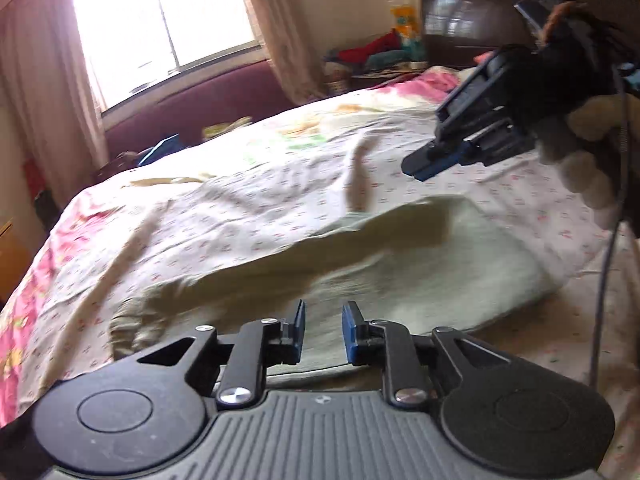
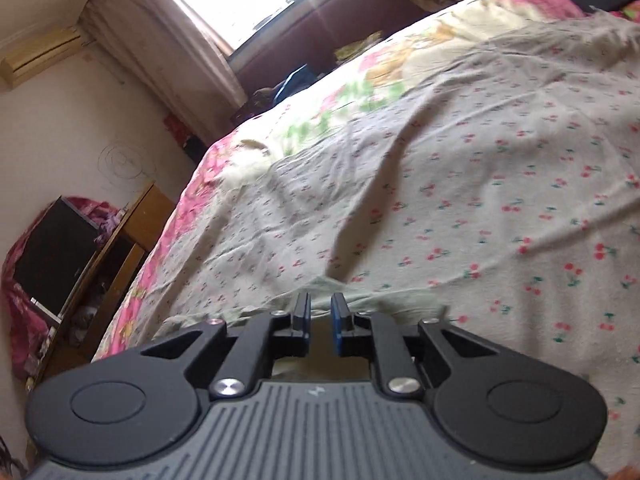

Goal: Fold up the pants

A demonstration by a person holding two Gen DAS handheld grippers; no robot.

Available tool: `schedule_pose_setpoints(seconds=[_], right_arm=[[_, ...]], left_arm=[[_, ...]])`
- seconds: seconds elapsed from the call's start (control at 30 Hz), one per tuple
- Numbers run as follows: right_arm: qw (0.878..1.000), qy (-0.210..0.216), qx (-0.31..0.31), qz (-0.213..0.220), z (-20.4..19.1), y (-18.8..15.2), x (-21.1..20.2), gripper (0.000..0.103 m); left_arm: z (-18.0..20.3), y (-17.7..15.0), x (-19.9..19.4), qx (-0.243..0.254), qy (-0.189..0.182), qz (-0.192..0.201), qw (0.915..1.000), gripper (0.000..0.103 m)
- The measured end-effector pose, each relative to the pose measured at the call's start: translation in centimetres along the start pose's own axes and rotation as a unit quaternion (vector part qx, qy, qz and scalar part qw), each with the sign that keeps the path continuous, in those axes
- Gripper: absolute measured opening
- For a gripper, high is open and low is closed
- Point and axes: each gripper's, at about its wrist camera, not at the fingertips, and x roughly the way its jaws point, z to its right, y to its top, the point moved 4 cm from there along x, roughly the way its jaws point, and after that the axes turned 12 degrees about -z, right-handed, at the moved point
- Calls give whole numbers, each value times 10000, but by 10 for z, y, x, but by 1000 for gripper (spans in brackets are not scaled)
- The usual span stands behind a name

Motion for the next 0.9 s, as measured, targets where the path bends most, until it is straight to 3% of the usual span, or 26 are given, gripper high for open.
schedule_pose_setpoints(seconds=[0.1,0.2,0.3,0.37,0.43,0.73,0.9], right_arm=[[9956,162,-697,-608,-65,-3,58,18],[9810,28,-1616,-1069,-116,-12,114,27],[9611,-223,-2428,-1301,-148,-18,153,31],[9482,-241,-2817,-1452,-159,-17,177,37],[9402,-211,-3006,-1588,-164,-13,196,44],[9184,-231,-3416,-1983,-168,-12,232,44],[9219,65,-3234,-2132,-174,-9,243,46]], left_arm=[[-53,-11,18,-568,404,-129,9975,38],[-88,-23,34,-982,631,-260,9928,39],[-111,-31,44,-1322,583,-253,9892,41],[-116,-32,54,-1350,505,-256,9892,51],[-116,-33,64,-1263,525,-317,9901,53],[-122,-44,70,-1404,81,-417,9892,53],[-123,-45,68,-1544,7,-418,9871,52]])
